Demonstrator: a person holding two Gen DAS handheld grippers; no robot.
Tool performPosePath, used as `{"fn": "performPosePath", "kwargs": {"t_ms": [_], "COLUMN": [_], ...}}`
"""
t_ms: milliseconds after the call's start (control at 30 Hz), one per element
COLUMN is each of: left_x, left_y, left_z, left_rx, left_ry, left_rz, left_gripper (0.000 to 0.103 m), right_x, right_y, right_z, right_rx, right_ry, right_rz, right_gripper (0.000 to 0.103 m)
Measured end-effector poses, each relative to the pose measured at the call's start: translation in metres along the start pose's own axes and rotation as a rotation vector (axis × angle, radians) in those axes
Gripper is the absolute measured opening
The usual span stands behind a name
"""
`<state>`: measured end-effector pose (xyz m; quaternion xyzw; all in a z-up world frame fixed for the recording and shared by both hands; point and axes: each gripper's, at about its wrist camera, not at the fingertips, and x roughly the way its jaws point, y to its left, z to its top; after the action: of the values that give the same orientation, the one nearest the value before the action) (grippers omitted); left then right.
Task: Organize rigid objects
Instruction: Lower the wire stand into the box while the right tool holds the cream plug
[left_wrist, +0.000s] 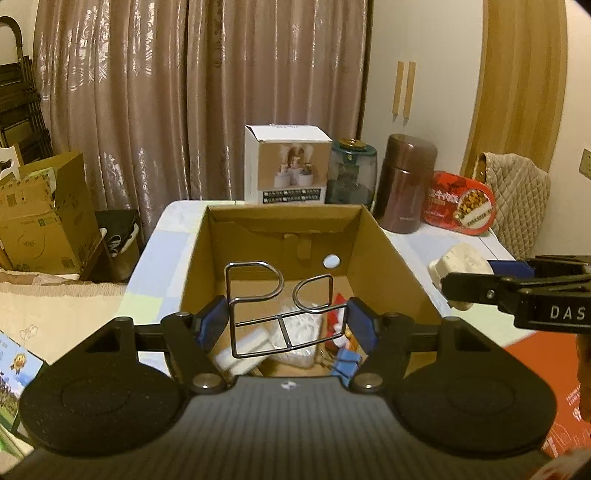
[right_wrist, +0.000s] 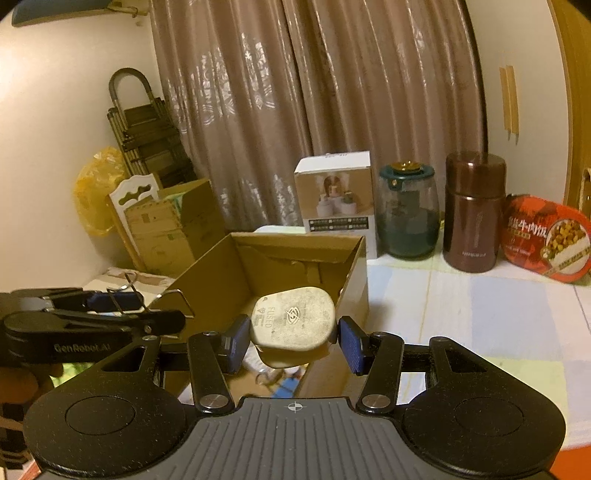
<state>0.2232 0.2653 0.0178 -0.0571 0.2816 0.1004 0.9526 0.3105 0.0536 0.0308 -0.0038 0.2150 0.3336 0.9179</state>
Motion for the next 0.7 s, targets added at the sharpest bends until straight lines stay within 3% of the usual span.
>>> {"fn": "performPosePath", "kwargs": {"t_ms": [700], "left_x": [0.072], "left_y": [0.025], "left_z": [0.042], "left_rx": [0.01], "left_ry": [0.011], "left_rz": [-0.038], "left_gripper": [0.066], "right_x": [0.071], "right_y": [-0.008], "right_z": [0.023], "right_rx": [-0.046], "right_ry": [-0.012], "right_rz": [-0.043], "right_gripper": [0.049]}}
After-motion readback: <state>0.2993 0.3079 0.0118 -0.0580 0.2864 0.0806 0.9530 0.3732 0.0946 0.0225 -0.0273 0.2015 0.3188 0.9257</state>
